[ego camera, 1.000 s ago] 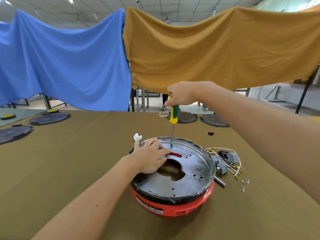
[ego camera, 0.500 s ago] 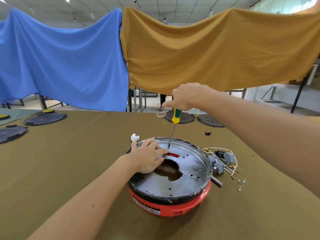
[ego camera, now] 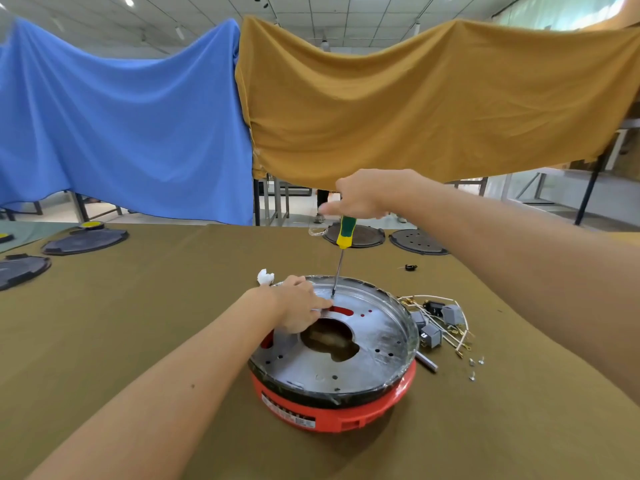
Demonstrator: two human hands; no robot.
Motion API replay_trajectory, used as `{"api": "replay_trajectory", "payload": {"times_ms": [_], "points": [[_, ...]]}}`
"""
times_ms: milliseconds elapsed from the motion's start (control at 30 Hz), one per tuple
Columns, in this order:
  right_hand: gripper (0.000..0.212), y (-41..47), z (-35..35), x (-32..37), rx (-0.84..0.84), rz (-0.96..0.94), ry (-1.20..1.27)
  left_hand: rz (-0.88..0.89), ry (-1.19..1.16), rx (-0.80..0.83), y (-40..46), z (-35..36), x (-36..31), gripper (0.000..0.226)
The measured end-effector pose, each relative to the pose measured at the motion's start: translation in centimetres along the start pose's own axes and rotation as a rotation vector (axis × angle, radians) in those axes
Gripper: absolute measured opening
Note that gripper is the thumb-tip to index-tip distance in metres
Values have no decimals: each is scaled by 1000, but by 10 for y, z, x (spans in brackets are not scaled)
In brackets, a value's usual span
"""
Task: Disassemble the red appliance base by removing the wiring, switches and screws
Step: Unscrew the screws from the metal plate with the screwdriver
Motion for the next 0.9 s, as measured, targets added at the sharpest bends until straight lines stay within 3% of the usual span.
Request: {"api": "replay_trajectory", "payload": {"times_ms": [33,100,167,267,400,467,533,600,767,833,900], "points": [[39,2,-1,2,-48,51,-152,0,-10,-5,0,1,1,48],[37,6,-2,6,-105,38,-166,3,-34,-14,0,5,4,47],[31,7,-5,7,-52,-56,-9,2,-59,-30,-1,11,6,46],[7,1,-11,6,35,-251,302,3,-67,-72,-2,17,7,46],[23,1,-8,1,47,-228,483,5,-67,-102,-1,20,8,46],[26,2,-5,2,34,-129,383,10,-62,-92,0,21,9,47],[50,2,-3,3,-56,37,80,11,-65,-87,1,21,9,47],[55,6,-4,4,-134,96,-93,6,-70,-89,1,20,10,47],[8,2,-12,6,29,-165,283,9,-90,-109,1,23,10,46],[27,-3,-14,9,35,-199,377,7,-89,-112,0,24,11,46],[27,-2,-11,10,18,-190,369,13,-90,-117,0,24,11,46]]}}
Point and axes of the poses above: each hand's wrist, its own y-axis towards the middle knuckle, its own z-axis out of the palm, x = y × z, the point moved 3 cm from there along y, towards the middle knuckle
